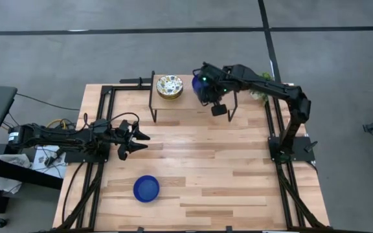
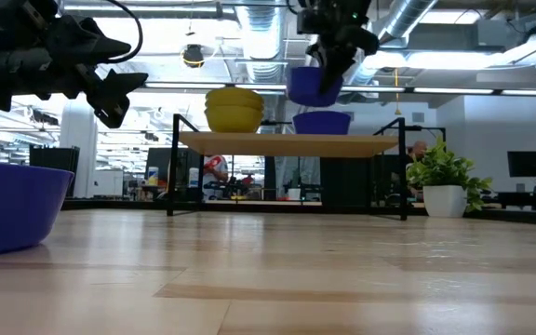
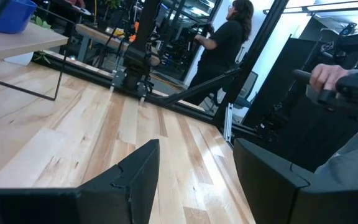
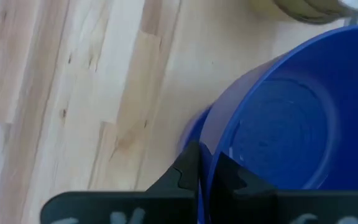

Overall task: Pick & Place Mini bowls
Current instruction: Stack the top blue bowl on top of the blue bowl on the shelf

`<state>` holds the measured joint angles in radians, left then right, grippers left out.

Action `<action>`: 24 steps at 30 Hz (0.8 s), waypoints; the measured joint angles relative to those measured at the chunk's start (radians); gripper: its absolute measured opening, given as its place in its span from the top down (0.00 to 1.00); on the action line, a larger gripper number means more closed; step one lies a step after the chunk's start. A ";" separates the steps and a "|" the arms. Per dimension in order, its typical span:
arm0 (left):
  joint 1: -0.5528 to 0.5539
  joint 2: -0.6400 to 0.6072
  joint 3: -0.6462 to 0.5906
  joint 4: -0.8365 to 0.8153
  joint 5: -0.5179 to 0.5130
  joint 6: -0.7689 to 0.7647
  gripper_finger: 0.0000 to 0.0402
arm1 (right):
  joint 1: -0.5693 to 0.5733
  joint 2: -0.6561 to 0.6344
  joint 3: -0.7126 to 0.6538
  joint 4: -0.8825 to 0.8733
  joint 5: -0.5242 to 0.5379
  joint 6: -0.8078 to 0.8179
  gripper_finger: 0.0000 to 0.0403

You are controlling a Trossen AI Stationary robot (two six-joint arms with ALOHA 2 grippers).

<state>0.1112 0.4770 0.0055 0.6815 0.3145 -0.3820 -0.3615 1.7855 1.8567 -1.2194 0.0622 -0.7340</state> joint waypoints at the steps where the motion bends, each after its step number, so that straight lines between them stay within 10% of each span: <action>1: 0.000 0.000 0.000 0.000 0.000 0.000 0.49 | -0.010 0.000 -0.001 0.001 -0.012 0.001 1.00; 24: 0.000 0.001 0.000 0.001 0.000 -0.022 0.49 | -0.067 0.001 -0.123 0.032 -0.033 0.001 1.00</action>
<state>0.1112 0.4778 0.0055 0.6823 0.3145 -0.4038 -0.4283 1.7866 1.7340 -1.1874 0.0292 -0.7327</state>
